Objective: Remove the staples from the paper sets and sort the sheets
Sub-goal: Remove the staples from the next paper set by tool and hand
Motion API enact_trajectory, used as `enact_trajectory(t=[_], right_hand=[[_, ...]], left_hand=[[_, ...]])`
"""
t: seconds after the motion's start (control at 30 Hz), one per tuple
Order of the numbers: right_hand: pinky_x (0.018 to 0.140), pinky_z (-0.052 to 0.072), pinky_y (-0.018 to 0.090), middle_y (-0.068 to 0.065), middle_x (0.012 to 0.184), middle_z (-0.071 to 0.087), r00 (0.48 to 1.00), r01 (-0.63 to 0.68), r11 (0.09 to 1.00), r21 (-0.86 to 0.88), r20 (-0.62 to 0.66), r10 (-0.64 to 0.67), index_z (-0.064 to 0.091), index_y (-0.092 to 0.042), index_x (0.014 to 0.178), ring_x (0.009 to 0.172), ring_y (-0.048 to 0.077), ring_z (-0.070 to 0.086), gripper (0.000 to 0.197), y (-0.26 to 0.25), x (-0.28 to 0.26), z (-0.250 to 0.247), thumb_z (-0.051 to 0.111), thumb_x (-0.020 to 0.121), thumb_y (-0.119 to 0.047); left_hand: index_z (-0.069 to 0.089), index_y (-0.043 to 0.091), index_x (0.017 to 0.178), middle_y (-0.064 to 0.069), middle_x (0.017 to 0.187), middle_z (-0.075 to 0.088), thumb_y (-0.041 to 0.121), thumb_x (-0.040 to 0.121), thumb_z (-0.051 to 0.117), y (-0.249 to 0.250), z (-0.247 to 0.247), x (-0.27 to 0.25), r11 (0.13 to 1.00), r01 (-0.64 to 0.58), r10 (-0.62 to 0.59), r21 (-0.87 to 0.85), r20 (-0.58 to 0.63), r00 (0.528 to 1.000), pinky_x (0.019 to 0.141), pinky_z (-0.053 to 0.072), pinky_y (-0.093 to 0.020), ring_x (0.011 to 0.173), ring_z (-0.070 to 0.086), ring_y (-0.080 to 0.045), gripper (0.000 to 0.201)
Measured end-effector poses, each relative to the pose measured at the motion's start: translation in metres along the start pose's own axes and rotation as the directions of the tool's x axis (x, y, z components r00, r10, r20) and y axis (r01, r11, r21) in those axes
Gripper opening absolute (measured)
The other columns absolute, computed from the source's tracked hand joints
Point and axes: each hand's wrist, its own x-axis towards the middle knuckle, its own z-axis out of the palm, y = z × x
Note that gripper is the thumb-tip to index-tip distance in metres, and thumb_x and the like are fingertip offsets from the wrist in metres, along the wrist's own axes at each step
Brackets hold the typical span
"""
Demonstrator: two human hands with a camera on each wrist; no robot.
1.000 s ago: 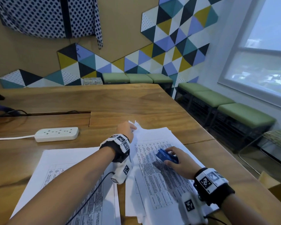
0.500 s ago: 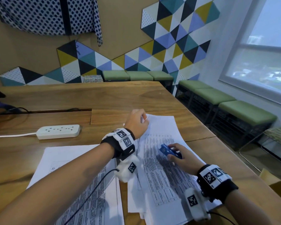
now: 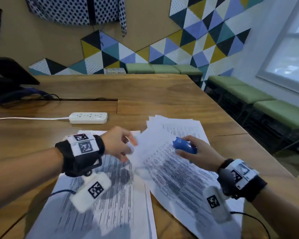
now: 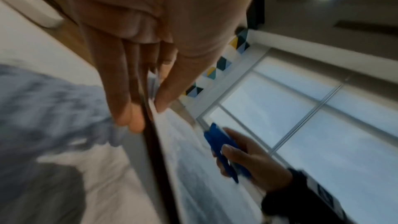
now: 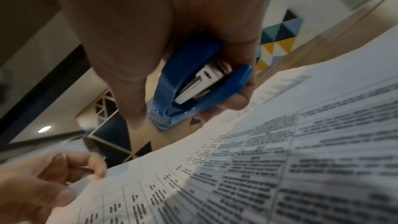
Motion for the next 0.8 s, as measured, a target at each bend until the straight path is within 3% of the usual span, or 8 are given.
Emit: enact_trajectory(t=[0.07, 0.2, 0.33, 0.4, 0.47, 0.57, 0.7, 0.8], right_hand=[[0.067, 0.047, 0.027, -0.002, 0.085, 0.063, 0.996, 0.064, 0.991, -0.115, 0.076, -0.056, 0.051, -0.029, 0.102, 0.071, 0.016, 0.059, 0.031, -0.015, -0.002, 0.015, 0.07, 0.078, -0.036], [0.065, 0.043, 0.025, -0.005, 0.079, 0.062, 0.961, 0.208, 0.953, -0.222, 0.231, -0.156, 0.05, -0.033, 0.09, 0.068, 0.013, 0.056, 0.022, -0.041, -0.001, 0.043, 0.069, 0.079, -0.03], [0.073, 0.043, 0.026, -0.002, 0.091, 0.069, 0.927, 0.295, 0.918, -0.263, 0.31, -0.209, 0.063, -0.025, 0.096, 0.081, 0.015, 0.059, 0.022, -0.054, 0.001, 0.064, 0.072, 0.076, -0.029], [0.074, 0.042, 0.028, 0.001, 0.093, 0.069, 0.922, 0.33, 0.896, -0.296, 0.304, -0.239, 0.066, -0.019, 0.099, 0.082, 0.015, 0.057, 0.025, -0.057, 0.001, 0.07, 0.073, 0.076, -0.026], [0.072, 0.039, 0.028, 0.004, 0.093, 0.068, 0.914, 0.371, 0.87, -0.325, 0.296, -0.278, 0.068, -0.016, 0.1, 0.08, 0.017, 0.055, 0.027, -0.059, 0.003, 0.074, 0.074, 0.075, -0.025], [0.07, 0.035, 0.026, 0.003, 0.092, 0.068, 0.9, 0.402, 0.855, -0.328, 0.314, -0.303, 0.069, -0.017, 0.101, 0.078, 0.014, 0.053, 0.028, -0.06, 0.005, 0.078, 0.074, 0.075, -0.024], [0.071, 0.041, 0.03, 0.004, 0.088, 0.067, 0.886, 0.417, 0.846, -0.332, 0.357, -0.297, 0.069, -0.017, 0.1, 0.08, 0.02, 0.058, 0.026, -0.061, 0.008, 0.085, 0.073, 0.075, -0.024], [0.069, 0.041, 0.03, 0.007, 0.087, 0.066, 0.891, 0.414, 0.843, -0.343, 0.342, -0.299, 0.069, -0.015, 0.098, 0.08, 0.024, 0.059, 0.025, -0.06, 0.016, 0.088, 0.072, 0.075, -0.023]], left_hand=[[0.062, 0.01, 0.085, -0.005, 0.063, 0.048, -0.007, 0.078, 0.066, -0.019, -0.003, -0.019, 0.999, 0.042, -0.042, 0.004, 0.041, 0.998, 0.047, 0.053, -0.023, 0.047, 0.062, -0.019, 0.019], [0.056, 0.013, 0.087, 0.002, 0.044, 0.054, 0.001, 0.079, 0.069, -0.047, 0.003, -0.047, 0.997, 0.078, -0.077, -0.003, 0.126, 0.989, 0.042, 0.047, -0.022, 0.047, 0.064, -0.017, 0.019], [0.049, 0.016, 0.093, -0.003, 0.051, 0.064, 0.018, 0.083, 0.068, -0.062, 0.011, -0.063, 0.99, 0.088, -0.107, 0.107, 0.188, 0.976, 0.044, 0.045, -0.025, 0.044, 0.058, -0.015, 0.023], [0.049, 0.019, 0.099, 0.001, 0.053, 0.061, 0.03, 0.08, 0.07, -0.066, 0.008, -0.064, 0.96, 0.042, -0.08, 0.278, 0.127, 0.989, 0.05, 0.043, -0.024, 0.044, 0.052, -0.011, 0.03], [0.05, 0.024, 0.109, 0.007, 0.065, 0.057, 0.041, 0.075, 0.072, -0.066, 0.004, -0.061, 0.869, -0.034, 0.006, 0.494, 0.058, 0.998, 0.06, 0.042, -0.026, 0.056, 0.051, -0.009, 0.044], [0.041, 0.031, 0.132, 0.004, 0.099, 0.047, 0.048, 0.073, 0.071, -0.071, 0.003, -0.052, 0.767, -0.14, 0.086, 0.626, 0.116, 0.99, 0.084, 0.04, -0.028, 0.092, 0.045, -0.013, 0.068], [0.018, 0.03, 0.147, 0.0, 0.154, 0.011, 0.056, 0.08, 0.059, -0.079, 0.005, -0.043, 0.658, -0.229, 0.061, 0.717, 0.253, 0.966, 0.114, 0.02, -0.038, 0.139, 0.013, -0.019, 0.082], [0.001, 0.028, 0.149, 0.005, 0.156, -0.014, 0.063, 0.082, 0.047, -0.08, 0.003, -0.038, 0.546, -0.26, -0.01, 0.796, 0.317, 0.949, 0.117, 0.009, -0.046, 0.144, -0.009, -0.015, 0.087]])
